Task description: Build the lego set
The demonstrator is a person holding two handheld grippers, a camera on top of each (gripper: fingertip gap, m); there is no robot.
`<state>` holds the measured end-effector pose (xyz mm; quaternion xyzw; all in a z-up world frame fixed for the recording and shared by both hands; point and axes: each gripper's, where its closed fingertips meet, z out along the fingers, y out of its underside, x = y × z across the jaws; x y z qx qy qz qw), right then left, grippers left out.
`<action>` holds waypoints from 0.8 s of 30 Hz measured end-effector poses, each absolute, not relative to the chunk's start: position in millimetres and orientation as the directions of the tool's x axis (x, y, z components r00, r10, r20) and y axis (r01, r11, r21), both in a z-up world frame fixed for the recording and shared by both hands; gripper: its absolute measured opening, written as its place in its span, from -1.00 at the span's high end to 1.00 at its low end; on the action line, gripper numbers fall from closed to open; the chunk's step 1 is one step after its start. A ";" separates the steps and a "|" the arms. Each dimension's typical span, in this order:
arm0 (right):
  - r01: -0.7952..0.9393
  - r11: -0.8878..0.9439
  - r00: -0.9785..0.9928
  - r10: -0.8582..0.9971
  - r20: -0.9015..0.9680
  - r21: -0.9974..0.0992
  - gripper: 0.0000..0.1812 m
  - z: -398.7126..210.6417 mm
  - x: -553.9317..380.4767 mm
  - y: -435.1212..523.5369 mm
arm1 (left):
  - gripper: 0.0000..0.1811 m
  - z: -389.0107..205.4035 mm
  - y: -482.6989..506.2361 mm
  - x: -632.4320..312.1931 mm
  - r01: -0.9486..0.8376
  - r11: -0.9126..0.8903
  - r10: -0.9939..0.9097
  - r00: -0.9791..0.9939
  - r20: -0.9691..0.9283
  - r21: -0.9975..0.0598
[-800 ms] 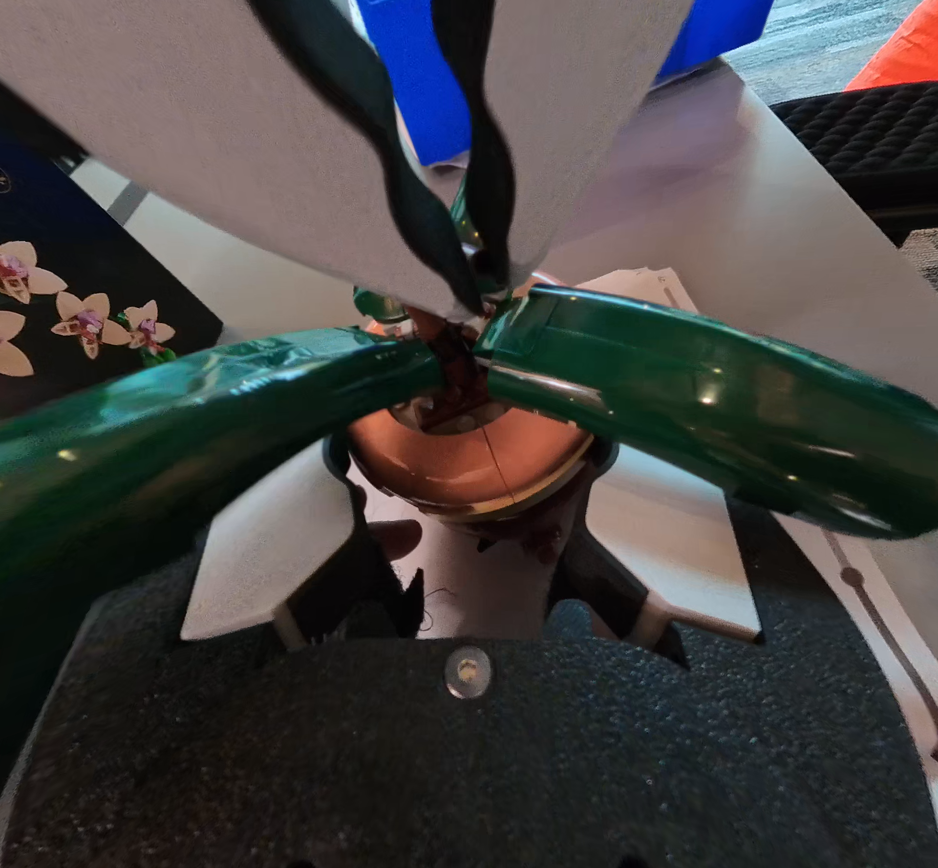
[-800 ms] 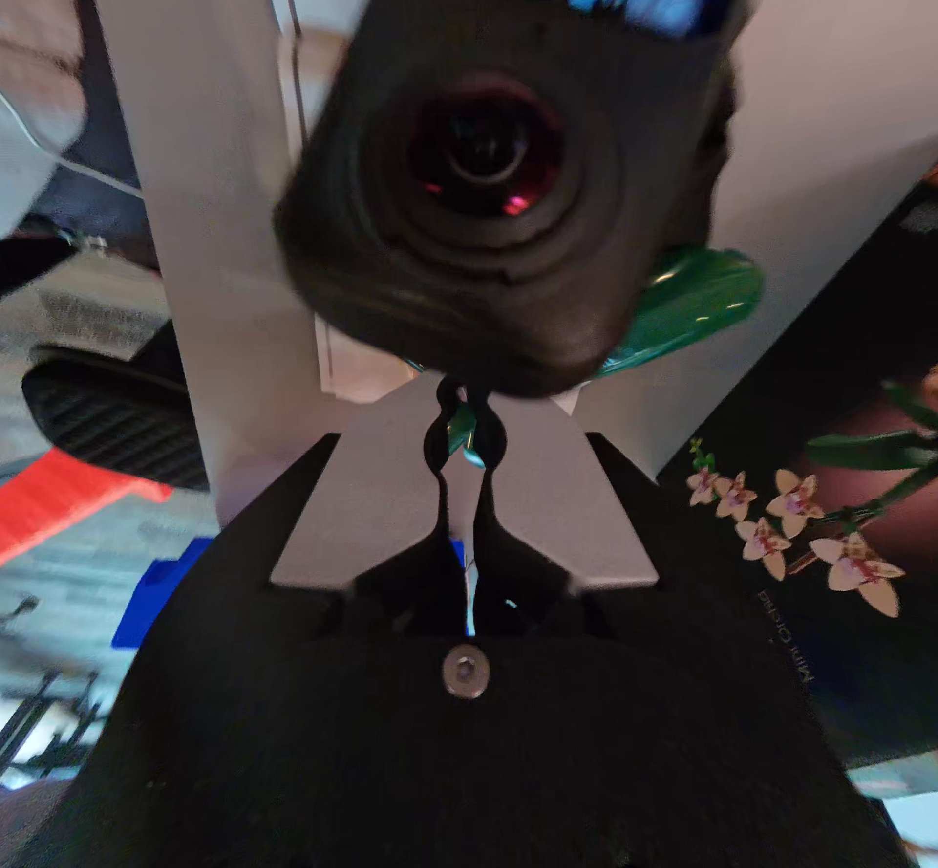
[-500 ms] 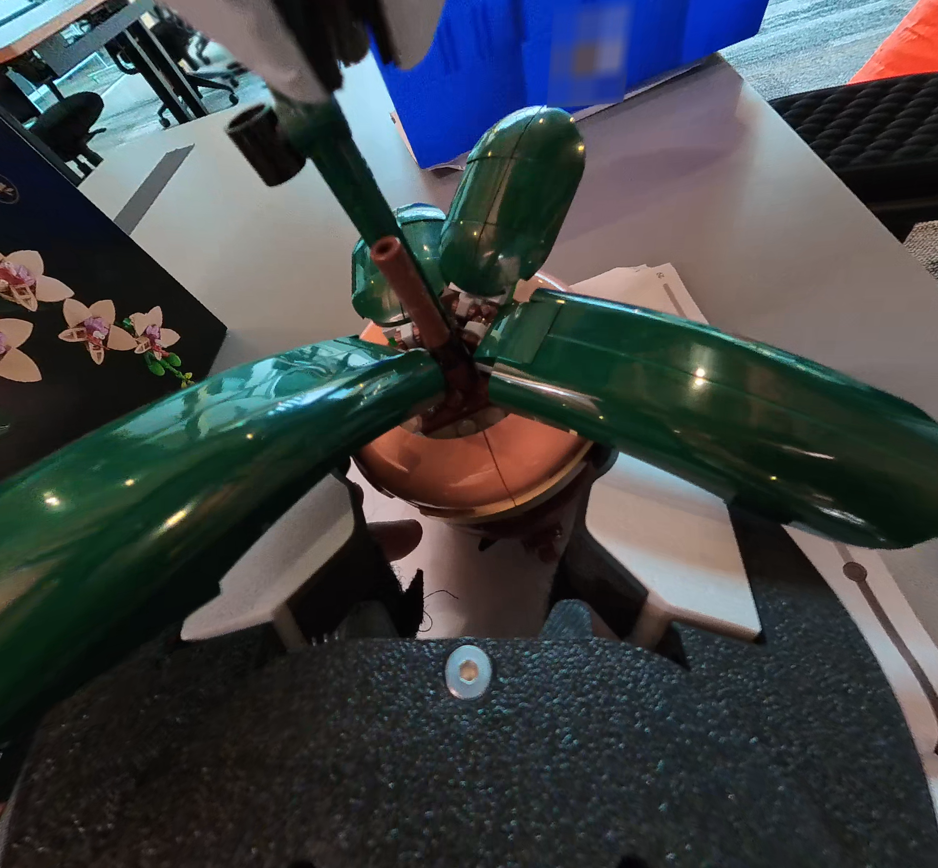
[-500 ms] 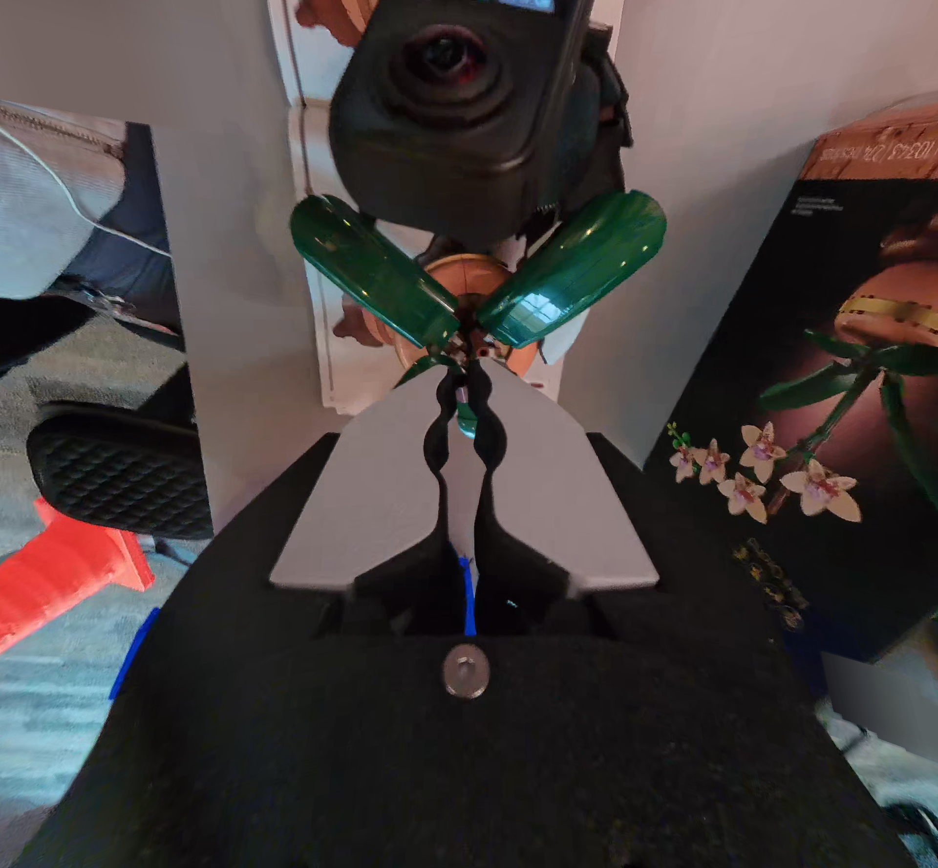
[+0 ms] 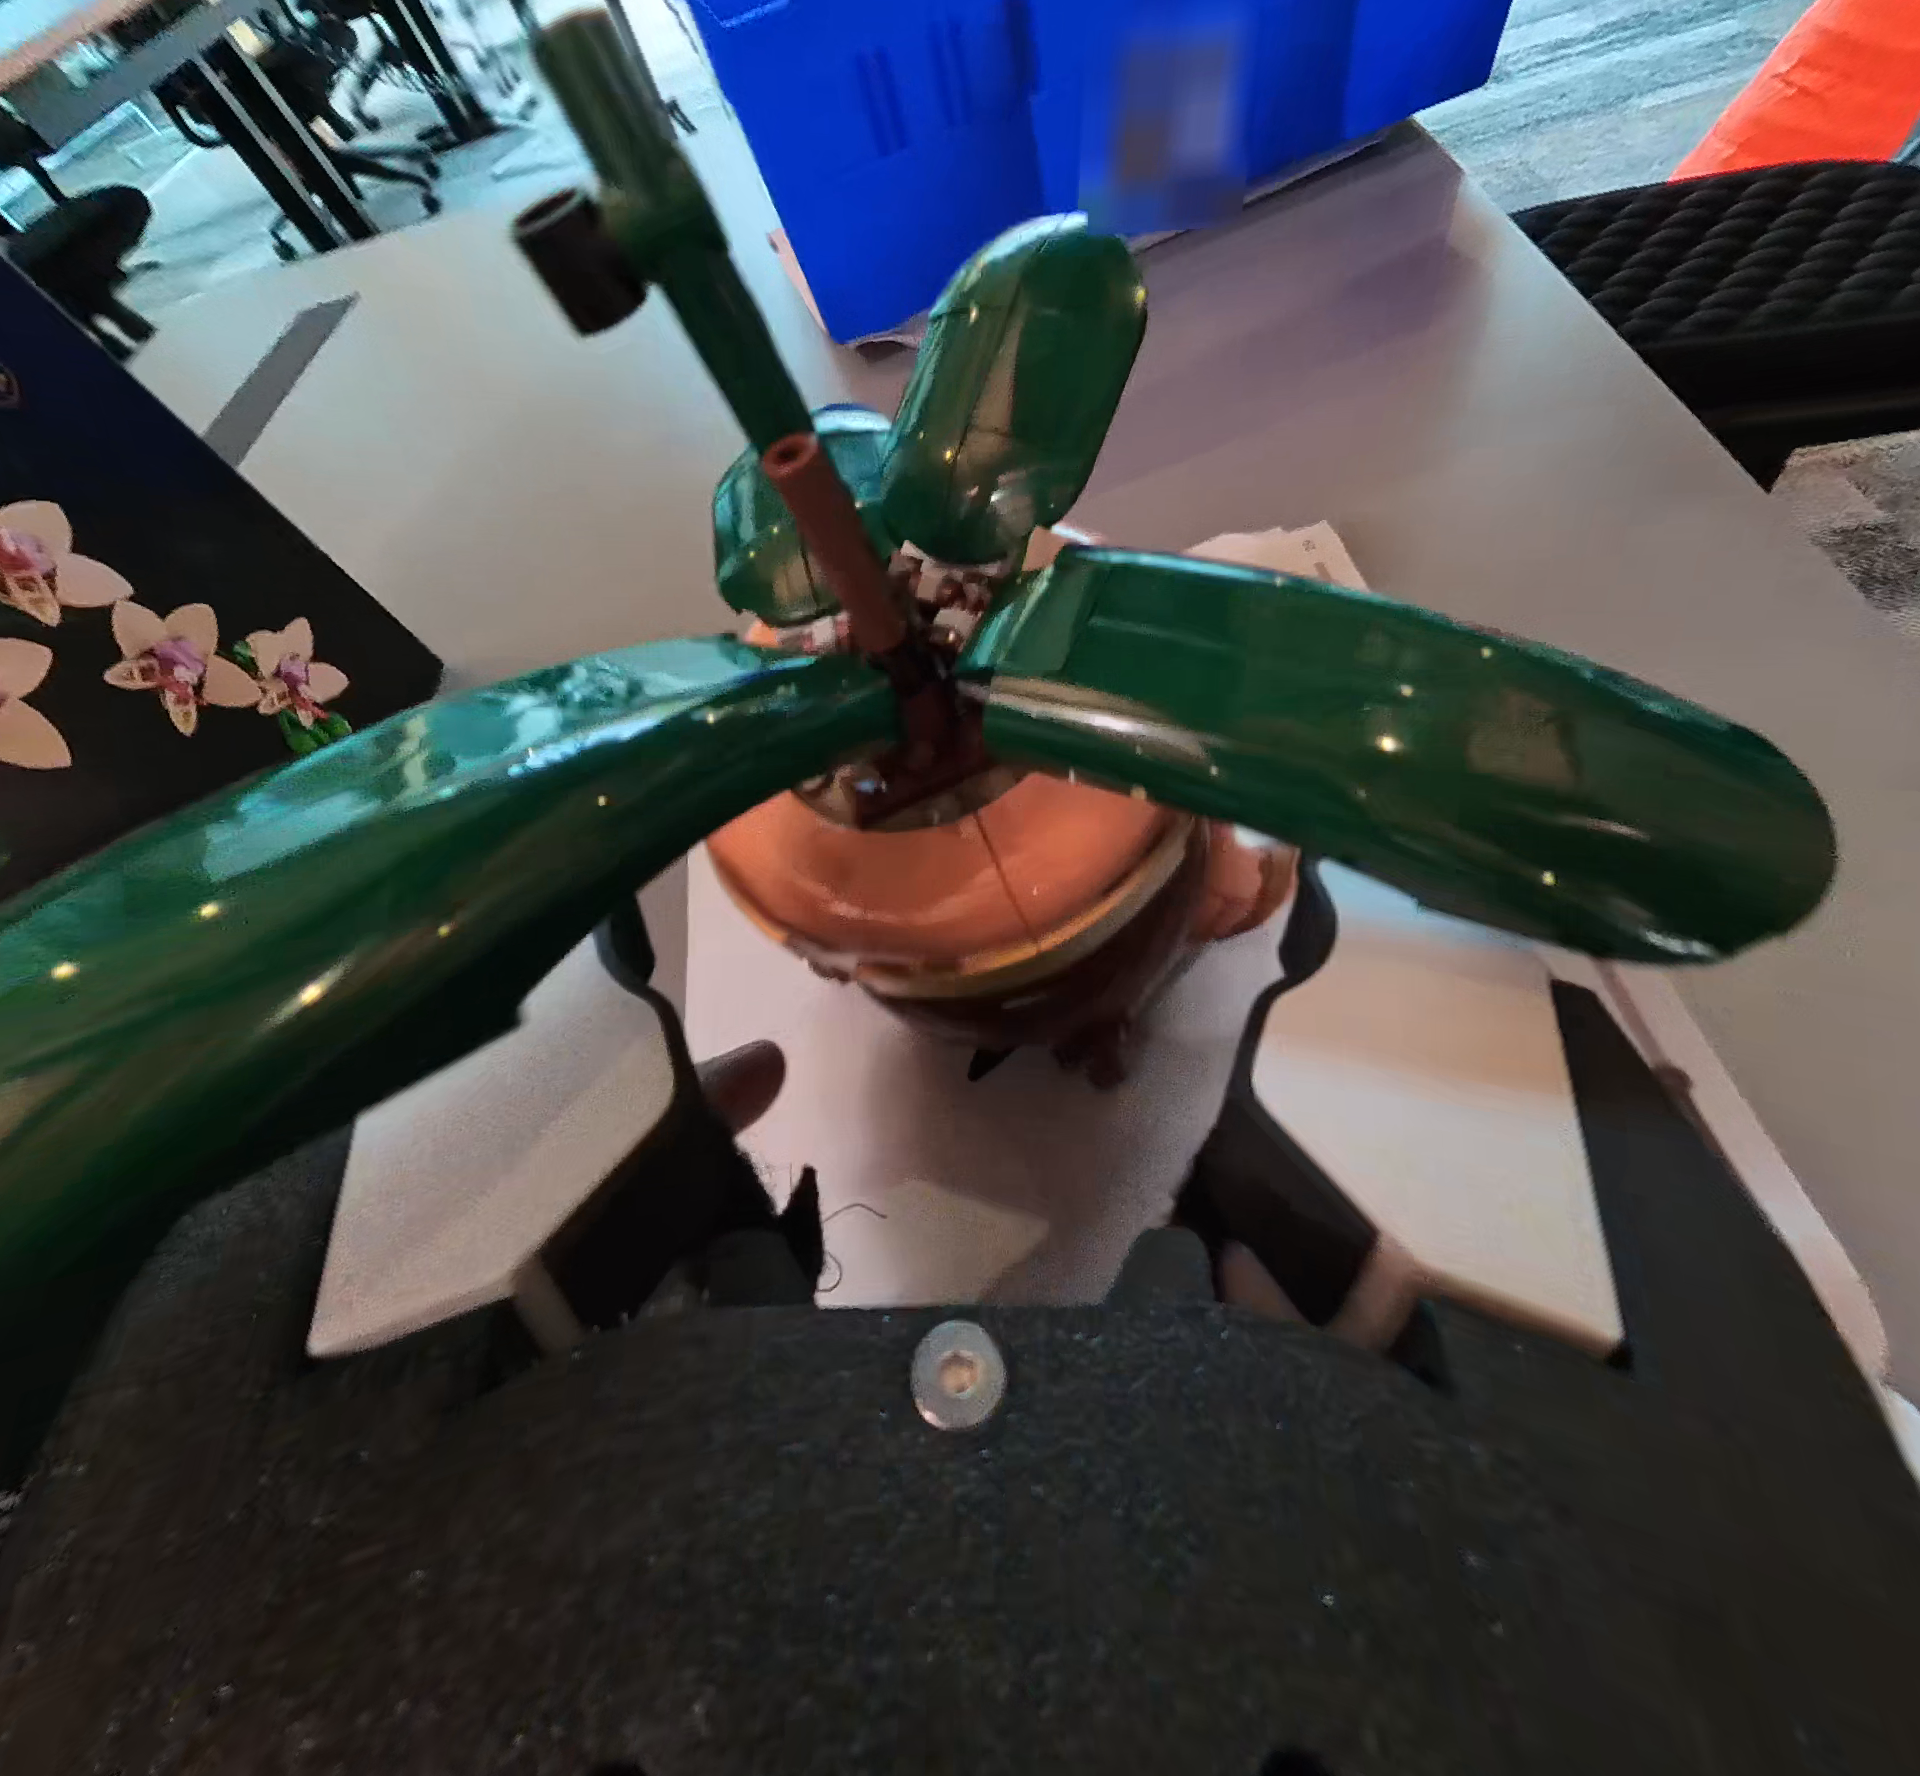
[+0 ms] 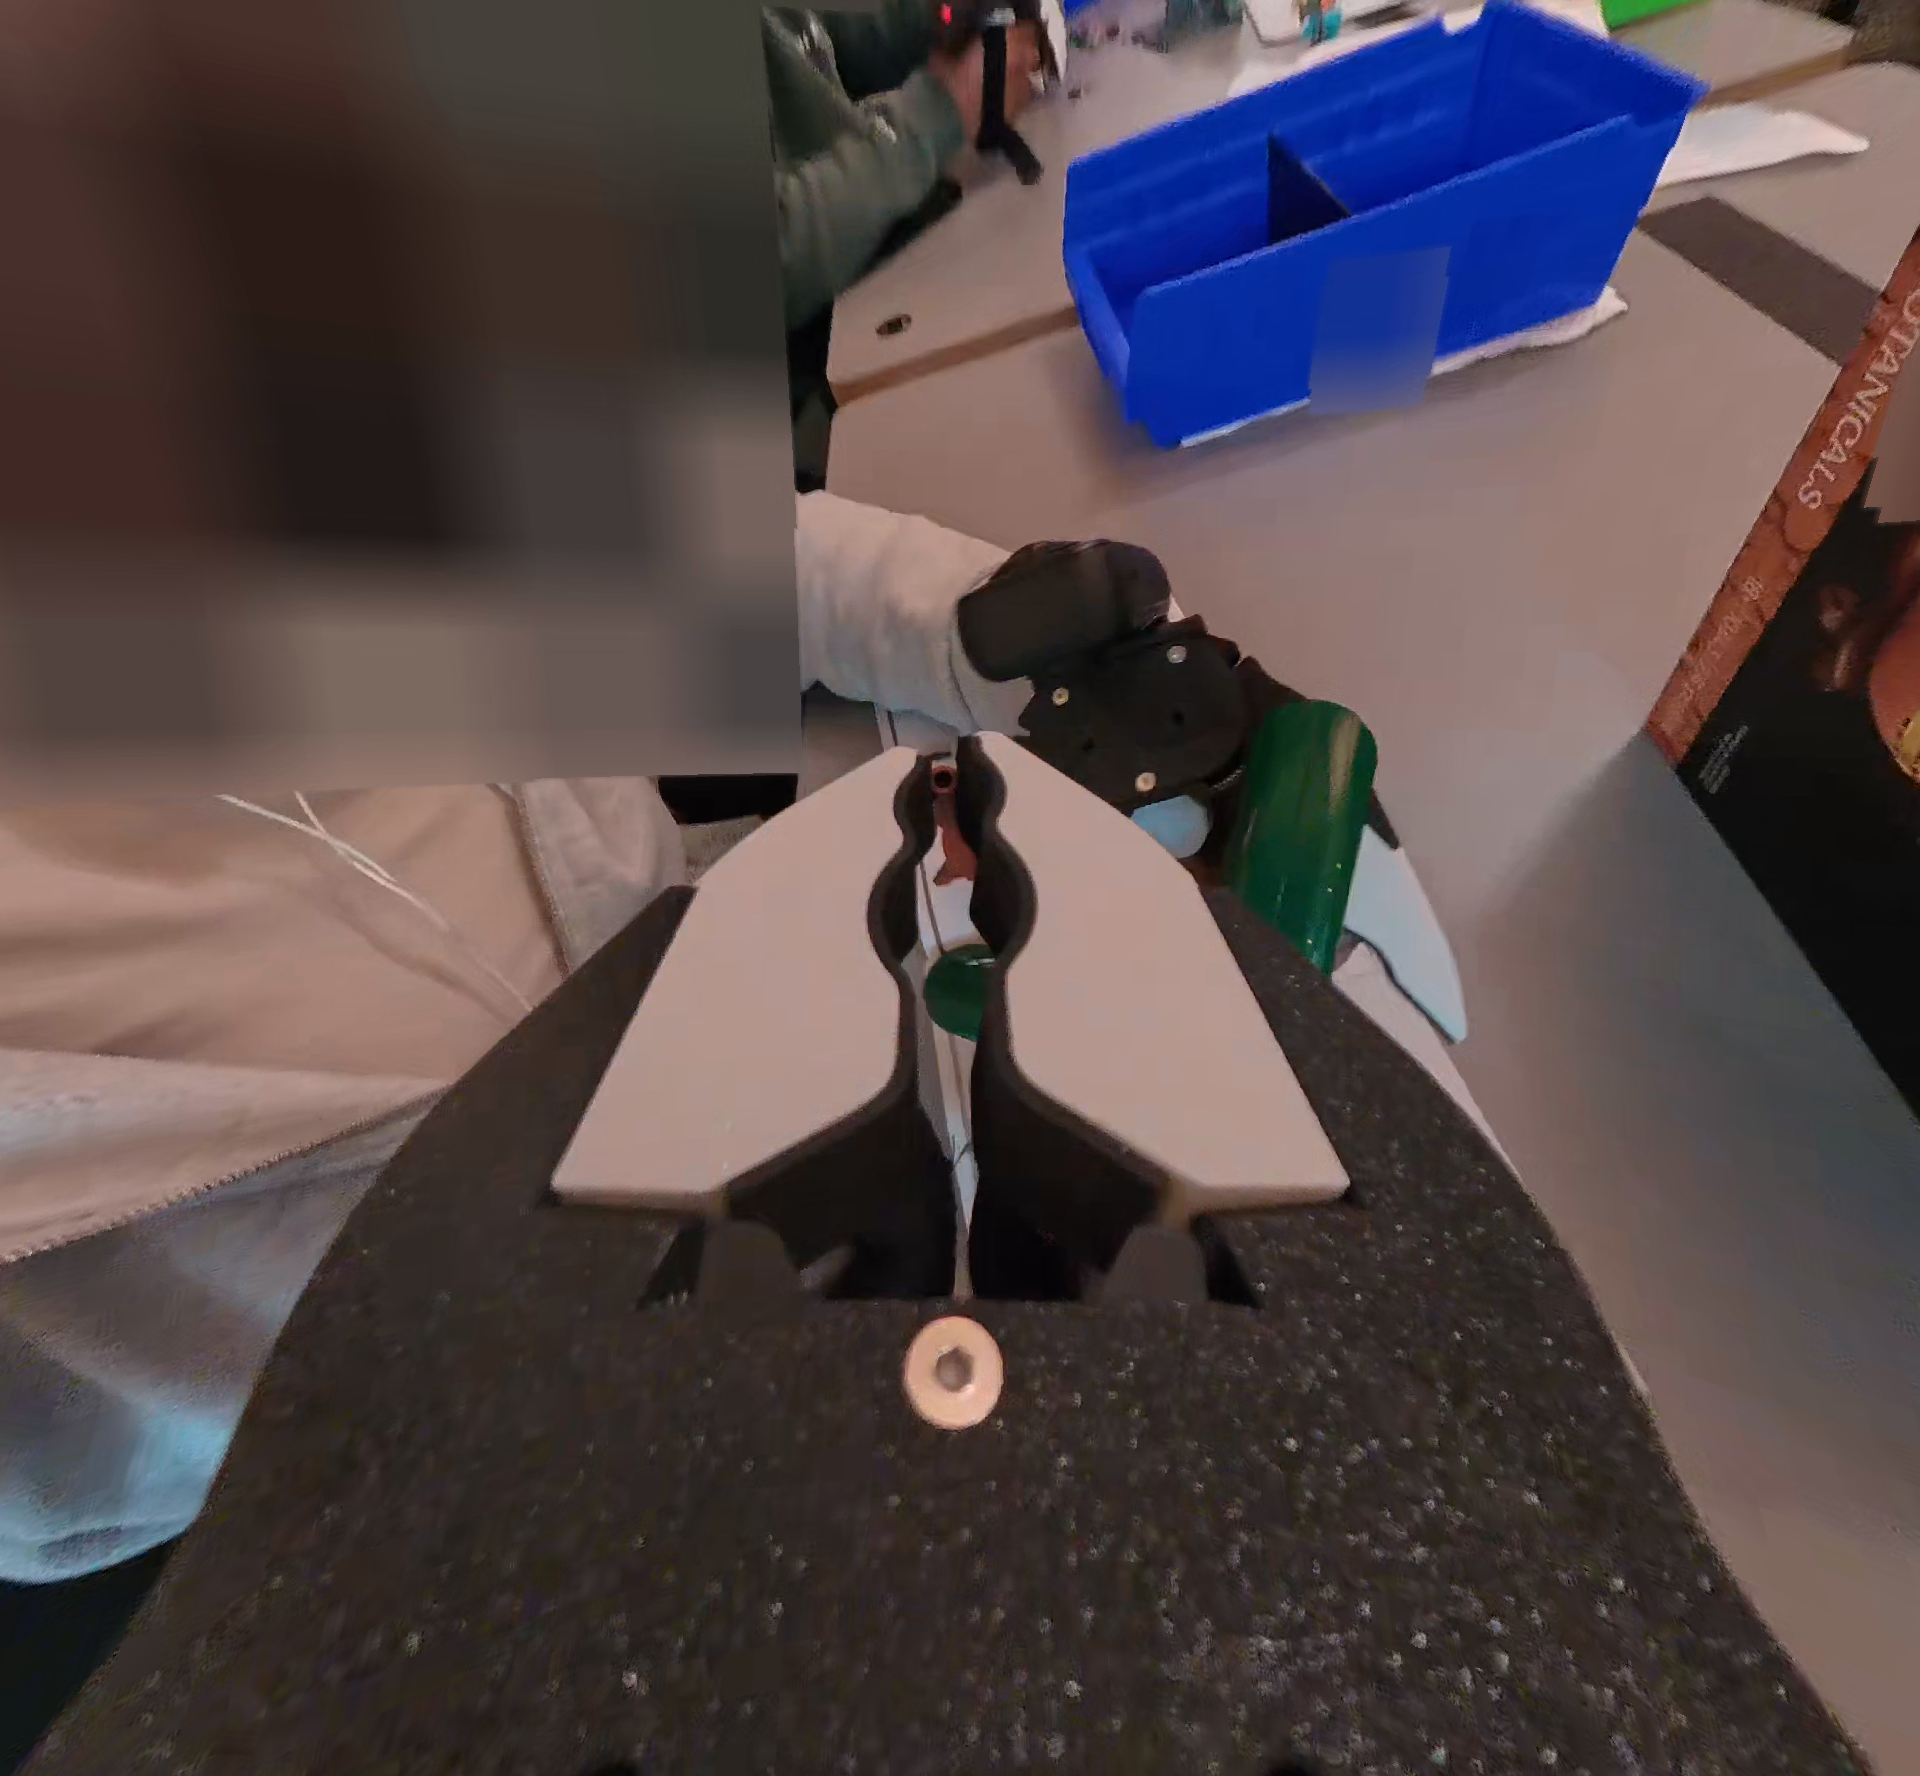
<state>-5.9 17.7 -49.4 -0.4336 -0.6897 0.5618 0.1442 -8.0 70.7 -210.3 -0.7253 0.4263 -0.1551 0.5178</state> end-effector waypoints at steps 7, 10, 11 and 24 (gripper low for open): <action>0.272 0.000 -0.588 0.792 -0.166 -0.962 0.96 -36.2 2.6 9.1 | 0.00 -141.3 41.6 -52.0 -0.438 -0.062 -0.783 0.579 -0.228 -0.897; 0.187 0.025 -0.612 0.785 -0.096 -0.982 0.95 -29.5 -1.7 -3.4 | 0.39 -84.1 18.3 -40.3 -0.249 0.045 -0.820 0.544 -0.178 -0.967; 0.181 0.038 -0.613 0.785 -0.083 -0.983 0.96 -31.3 -4.4 -5.3 | 0.39 -80.2 15.6 -38.2 -0.250 0.035 -0.822 0.544 -0.170 -0.968; -0.022 -0.098 -0.675 0.736 -0.058 -0.995 0.96 -12.5 -13.6 -11.3 | 0.77 -42.7 15.8 -17.8 0.020 0.076 -0.818 0.573 -0.051 -0.997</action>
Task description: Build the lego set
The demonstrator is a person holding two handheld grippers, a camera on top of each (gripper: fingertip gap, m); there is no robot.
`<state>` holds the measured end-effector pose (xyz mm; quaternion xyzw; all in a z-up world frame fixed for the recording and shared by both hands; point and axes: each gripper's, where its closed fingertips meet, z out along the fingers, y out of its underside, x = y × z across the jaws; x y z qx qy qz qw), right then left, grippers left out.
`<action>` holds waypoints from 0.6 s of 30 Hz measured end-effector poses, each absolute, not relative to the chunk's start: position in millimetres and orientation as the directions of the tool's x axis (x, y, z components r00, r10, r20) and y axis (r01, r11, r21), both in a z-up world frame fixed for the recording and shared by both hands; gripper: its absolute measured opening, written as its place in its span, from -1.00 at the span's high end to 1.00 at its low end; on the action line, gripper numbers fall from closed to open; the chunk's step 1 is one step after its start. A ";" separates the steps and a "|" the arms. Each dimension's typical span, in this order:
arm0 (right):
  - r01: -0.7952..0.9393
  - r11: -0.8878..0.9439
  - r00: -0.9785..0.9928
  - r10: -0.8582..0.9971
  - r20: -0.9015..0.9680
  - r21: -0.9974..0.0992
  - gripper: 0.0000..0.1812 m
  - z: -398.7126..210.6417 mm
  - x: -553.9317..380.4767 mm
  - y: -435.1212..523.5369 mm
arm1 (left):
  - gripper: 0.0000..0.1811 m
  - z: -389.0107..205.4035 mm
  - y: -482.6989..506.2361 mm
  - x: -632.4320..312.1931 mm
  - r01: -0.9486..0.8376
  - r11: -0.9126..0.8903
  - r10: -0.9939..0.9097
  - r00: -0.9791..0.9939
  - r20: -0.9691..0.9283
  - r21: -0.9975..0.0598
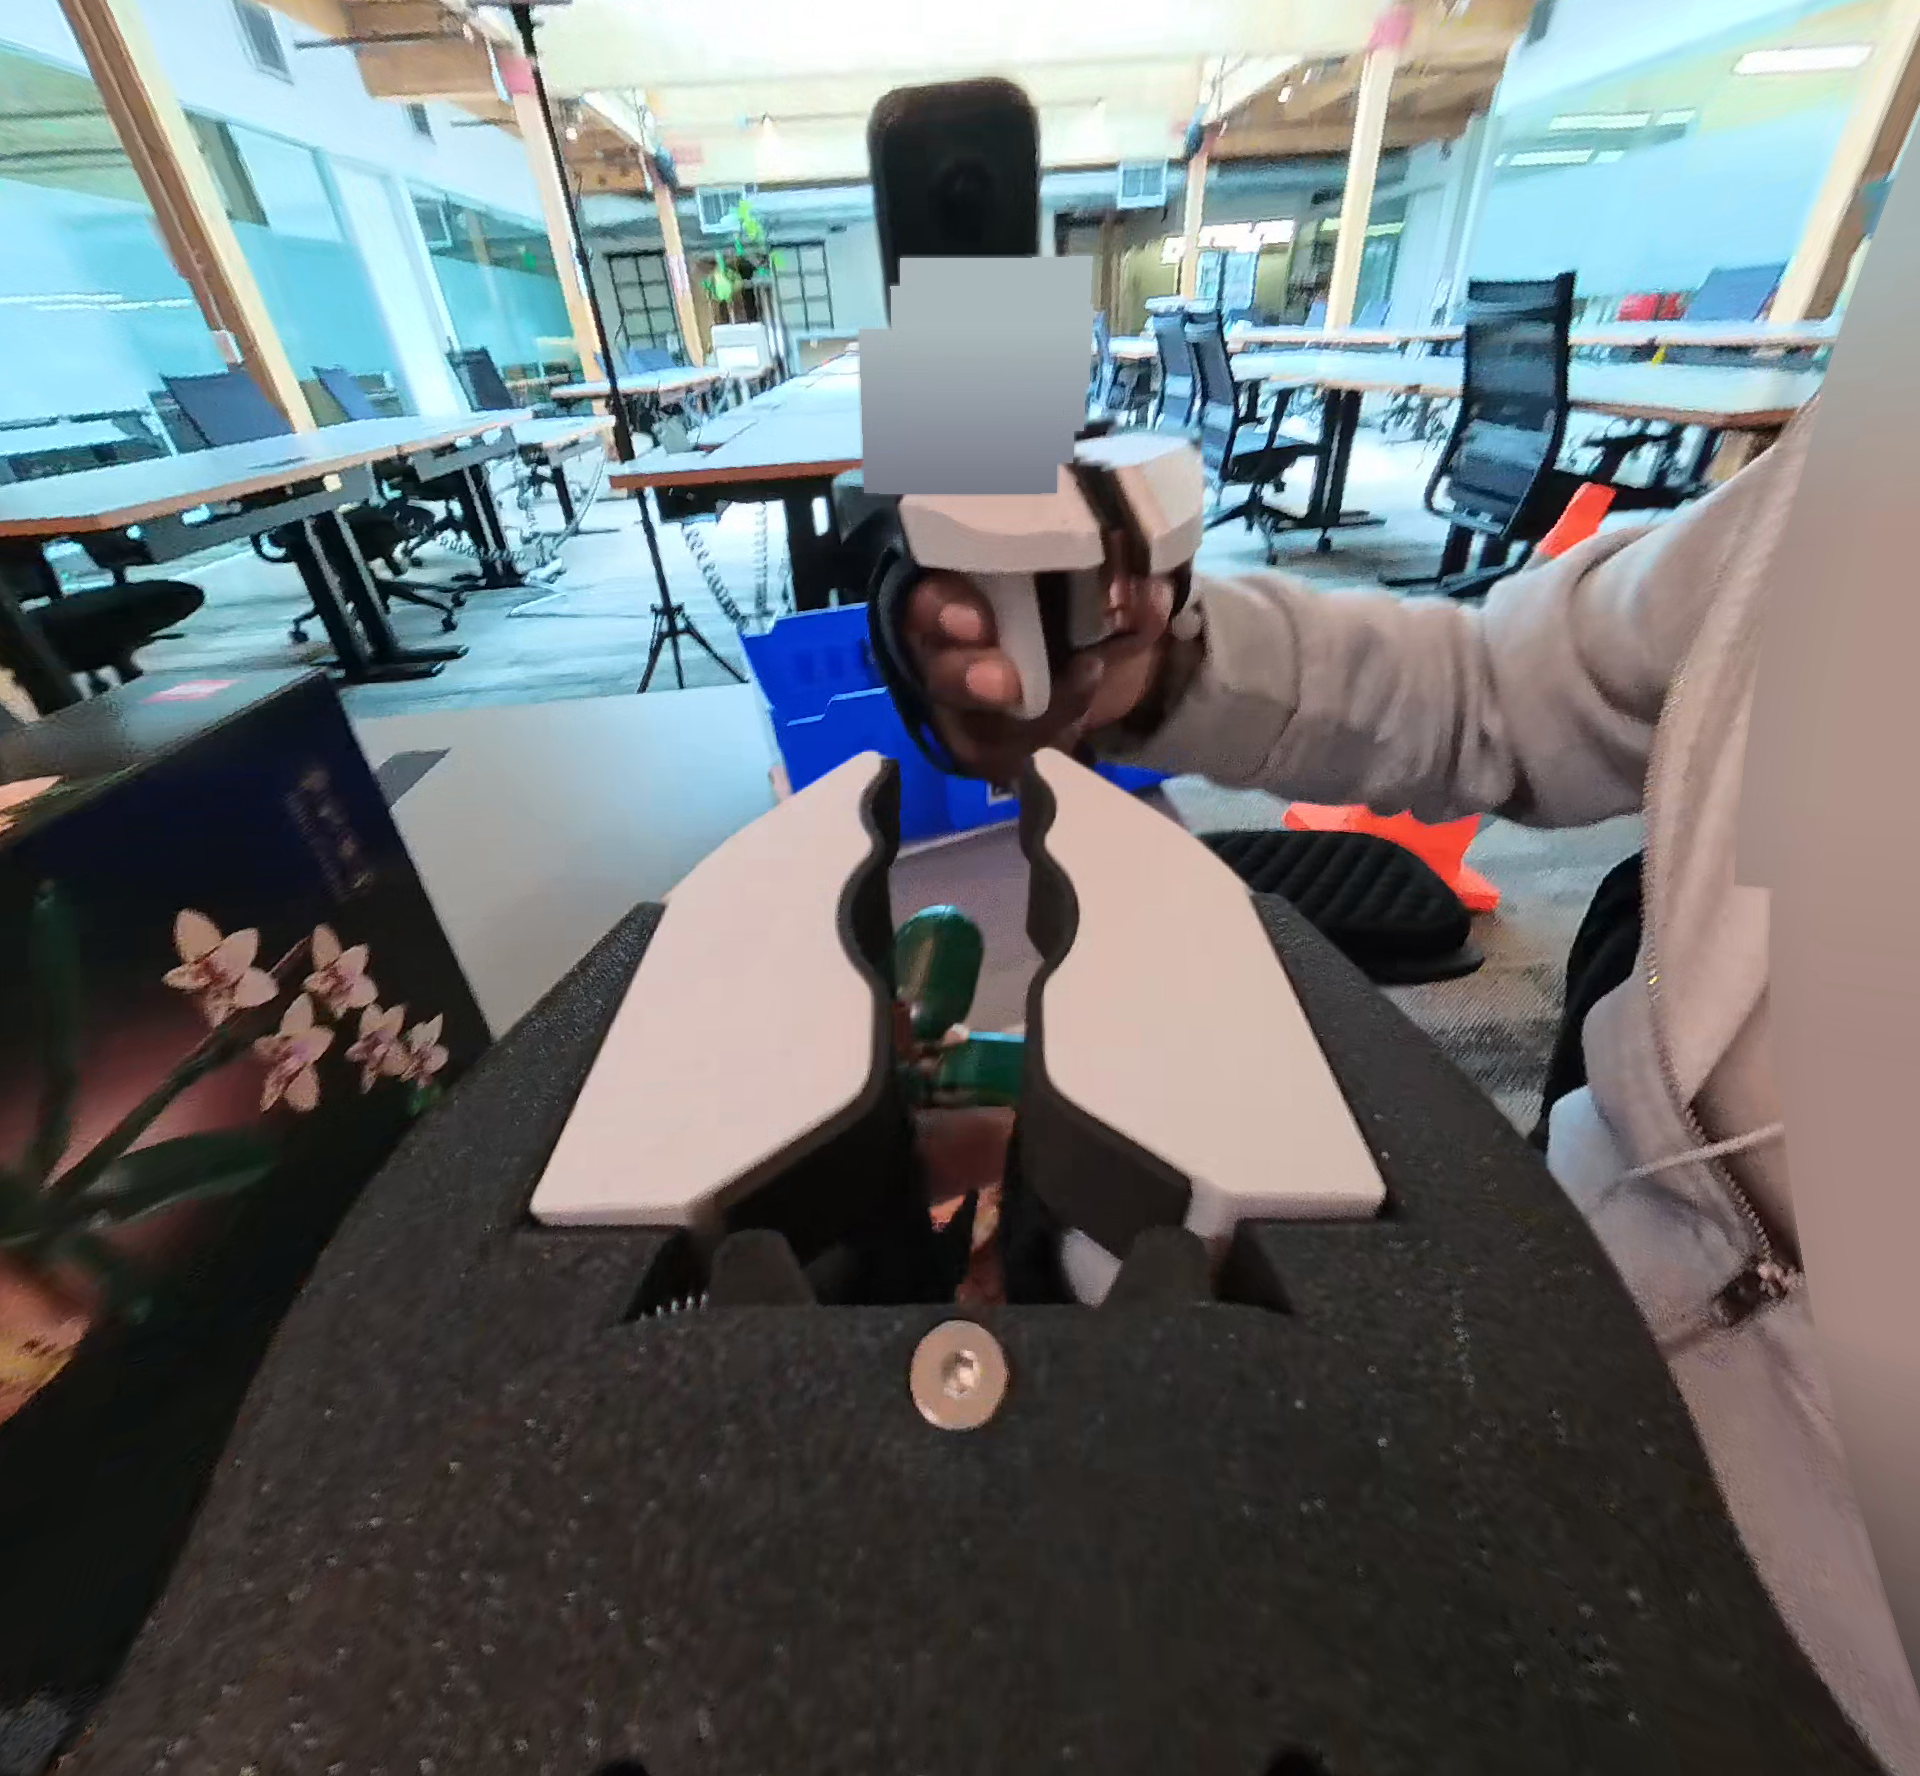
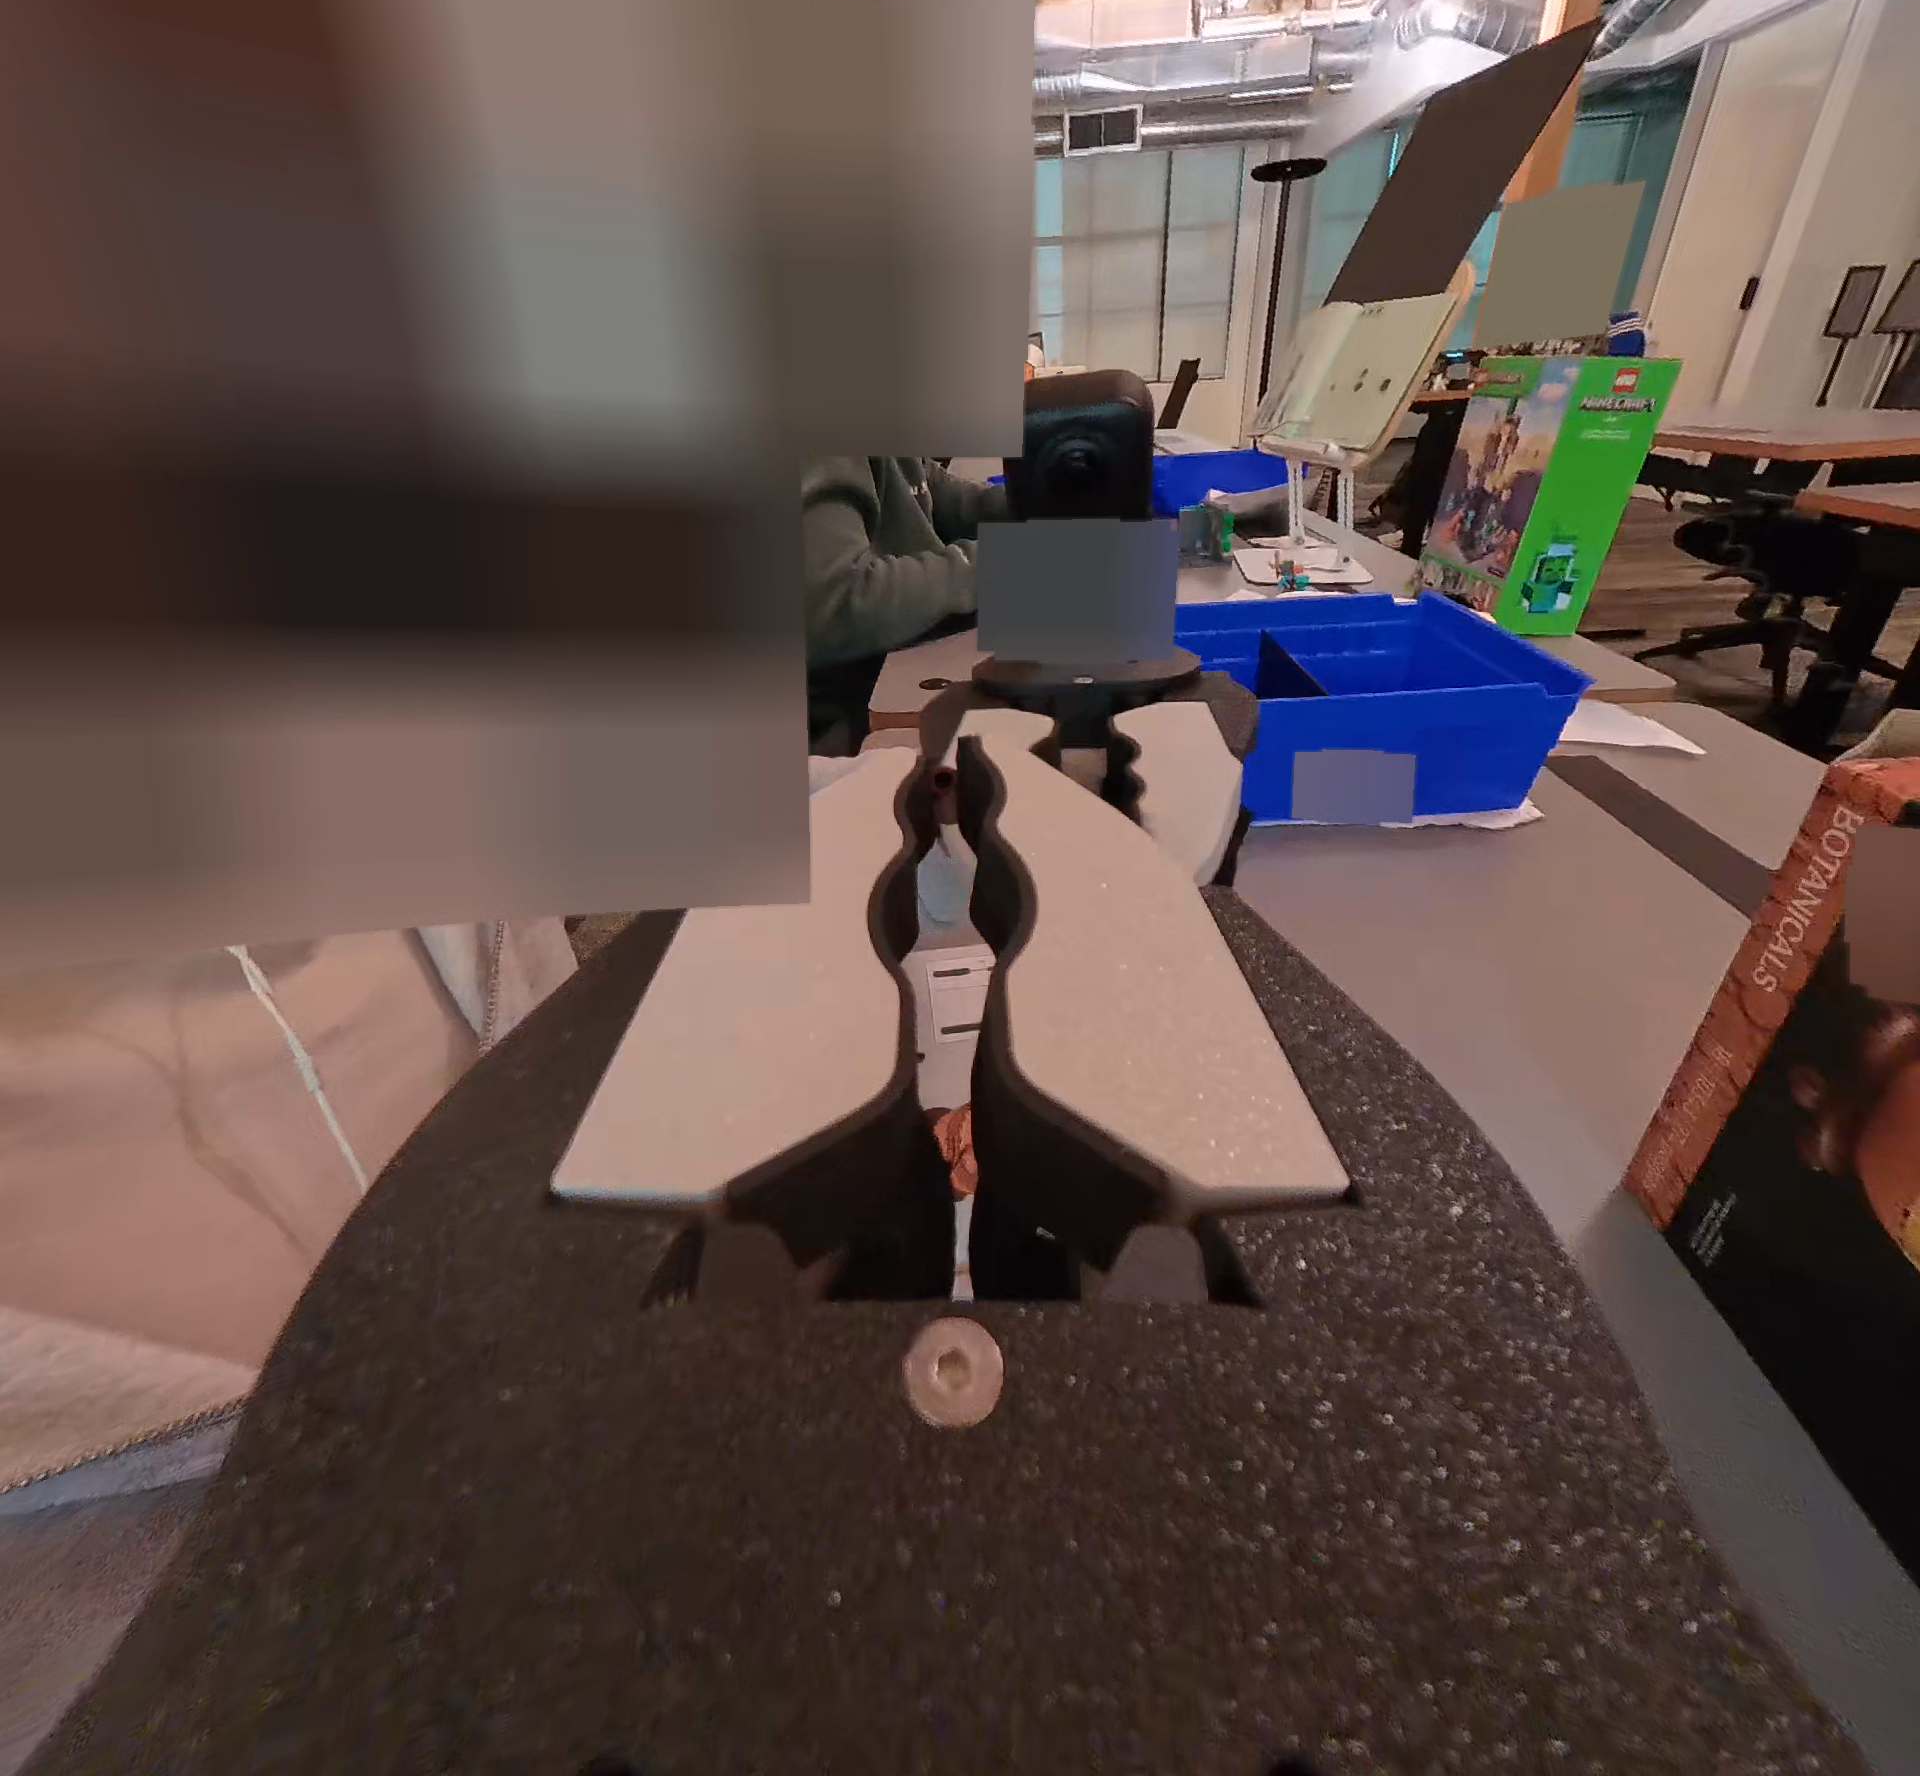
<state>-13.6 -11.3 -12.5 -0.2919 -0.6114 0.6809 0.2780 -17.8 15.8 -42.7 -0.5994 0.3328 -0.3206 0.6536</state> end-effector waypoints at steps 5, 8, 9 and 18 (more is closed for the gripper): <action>-0.029 -0.104 -0.666 0.743 -0.059 -0.994 0.96 -17.3 -18.2 -12.8 | 0.76 -34.4 1.6 -4.6 0.078 0.078 -0.868 0.495 -0.029 -0.994; -0.019 -0.074 -0.649 0.759 -0.044 -0.997 0.96 -21.9 -20.6 -11.4 | 0.75 -37.3 -2.3 0.9 0.066 0.085 -0.882 0.469 -0.044 -0.994; -0.015 -0.063 -0.645 0.763 -0.038 -0.998 0.96 -23.8 -21.3 -11.1 | 0.77 -35.8 -3.3 1.5 0.079 0.085 -0.885 0.463 -0.039 -0.993; 0.022 0.307 -0.608 0.760 0.230 -0.952 0.92 -42.0 -17.0 -12.0 | 0.96 -48.8 -3.4 1.7 0.013 0.038 -0.899 0.437 -0.028 -0.999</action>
